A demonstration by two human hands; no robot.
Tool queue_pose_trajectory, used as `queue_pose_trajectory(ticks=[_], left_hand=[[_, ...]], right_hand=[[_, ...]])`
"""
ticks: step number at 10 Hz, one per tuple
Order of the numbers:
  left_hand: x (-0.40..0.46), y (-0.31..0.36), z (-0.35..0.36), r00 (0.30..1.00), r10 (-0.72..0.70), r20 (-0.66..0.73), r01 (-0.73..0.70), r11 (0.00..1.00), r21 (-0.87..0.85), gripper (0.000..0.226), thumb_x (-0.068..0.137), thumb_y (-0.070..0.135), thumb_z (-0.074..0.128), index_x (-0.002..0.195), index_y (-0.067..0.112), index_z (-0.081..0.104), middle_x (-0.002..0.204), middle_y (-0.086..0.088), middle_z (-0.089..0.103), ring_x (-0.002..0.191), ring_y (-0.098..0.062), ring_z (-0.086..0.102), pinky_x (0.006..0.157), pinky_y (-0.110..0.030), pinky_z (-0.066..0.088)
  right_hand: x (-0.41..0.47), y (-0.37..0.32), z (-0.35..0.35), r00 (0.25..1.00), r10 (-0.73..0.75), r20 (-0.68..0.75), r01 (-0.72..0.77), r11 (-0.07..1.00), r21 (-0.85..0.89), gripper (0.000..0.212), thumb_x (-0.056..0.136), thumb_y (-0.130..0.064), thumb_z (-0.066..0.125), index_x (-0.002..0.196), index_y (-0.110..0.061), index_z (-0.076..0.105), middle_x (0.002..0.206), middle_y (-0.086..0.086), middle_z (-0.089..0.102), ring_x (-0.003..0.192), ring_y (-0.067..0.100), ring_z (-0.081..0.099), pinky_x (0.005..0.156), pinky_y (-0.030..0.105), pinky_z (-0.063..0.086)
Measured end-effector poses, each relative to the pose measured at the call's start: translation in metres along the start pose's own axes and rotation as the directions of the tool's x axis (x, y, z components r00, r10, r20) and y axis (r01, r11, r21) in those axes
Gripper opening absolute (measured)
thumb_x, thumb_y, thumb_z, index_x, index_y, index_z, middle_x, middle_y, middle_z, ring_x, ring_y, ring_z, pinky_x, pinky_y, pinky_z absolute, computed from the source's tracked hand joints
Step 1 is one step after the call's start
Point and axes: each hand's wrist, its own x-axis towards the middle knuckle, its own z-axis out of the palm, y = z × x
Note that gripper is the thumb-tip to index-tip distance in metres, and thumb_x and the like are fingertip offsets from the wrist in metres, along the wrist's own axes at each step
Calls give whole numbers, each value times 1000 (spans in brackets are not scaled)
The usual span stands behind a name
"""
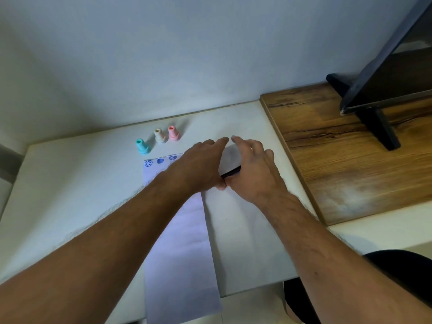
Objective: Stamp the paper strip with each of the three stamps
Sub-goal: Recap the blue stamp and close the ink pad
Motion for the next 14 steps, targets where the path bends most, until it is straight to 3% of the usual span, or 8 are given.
queue_pose_trajectory(ticks=[1, 2, 4, 6, 8, 11, 12, 14], left_hand=[[1, -2, 1, 1000, -13, -23, 13, 1000, -8, 100, 71, 29, 84, 150, 17, 24, 140, -9, 50, 127, -29, 47, 104, -39, 40], [1, -5, 1, 998, 3, -57, -5, 999, -33, 84, 74, 30, 80, 144, 16, 36, 135, -8, 55, 122, -28, 51, 100, -38, 44], [4, -9, 6, 993, -1, -122, -6, 998, -61, 68, 82, 22, 70, 143, 22, 40, 137, -4, 57, 123, -25, 53, 103, -37, 43], [7, -13, 3, 989, 3, -146, 2, 999, 33, 54, 86, 26, 69, 137, 23, 52, 134, -5, 61, 121, -24, 55, 104, -37, 44], [-4, -12, 6, 977, 39, -209, 4, 979, 203, 23, 91, 30, 58, 108, 21, 72, 96, -5, 73, 88, -22, 65, 83, -35, 55], [-6, -8, 22, 961, 40, -273, 35, 964, 264, 25, 96, 27, 47, 98, 18, 71, 86, -5, 71, 77, -23, 65, 68, -31, 48], [-7, -8, 23, 955, 12, -297, 58, 972, 228, 22, 93, 21, 49, 97, 20, 71, 87, -5, 71, 78, -26, 65, 69, -33, 52], [-10, -8, 17, 962, 14, -274, 14, 995, 98, 23, 96, 21, 54, 112, 19, 70, 105, -5, 71, 92, -23, 67, 89, -34, 53]], right_hand=[[5, 2, -3, 998, -22, 55, 26, 997, -72, 85, 75, -40, 73, 147, -32, 29, 151, 2, 29, 127, 31, 34, 96, 41, 44], [6, 5, -1, 999, -42, 20, 44, 993, -109, 64, 81, -33, 68, 139, -37, 42, 143, 5, 34, 120, 30, 39, 87, 38, 48], [12, 8, 3, 996, -85, -33, 75, 972, -221, 65, 83, -40, 67, 141, -33, 38, 154, 5, 30, 128, 33, 37, 98, 43, 41], [11, 6, 2, 992, -118, -51, 105, 973, -205, 46, 94, -32, 57, 139, -27, 49, 151, 8, 40, 131, 29, 40, 105, 38, 40], [17, 7, 8, 985, -164, -47, 148, 959, -242, 29, 95, -29, 56, 118, -16, 67, 130, 10, 61, 113, 23, 60, 97, 30, 45], [21, 7, 15, 997, -74, -31, 64, 964, -258, 24, 96, -26, 57, 111, -10, 67, 105, 8, 70, 96, 21, 64, 90, 27, 48], [15, 6, 15, 982, -124, -144, 89, 969, -230, 21, 92, -26, 60, 100, -10, 72, 93, 8, 72, 88, 23, 64, 81, 34, 55], [6, -1, 13, 969, -111, -220, 75, 983, -166, 36, 86, -32, 67, 118, -16, 64, 115, 4, 67, 112, 22, 52, 89, 34, 50]])
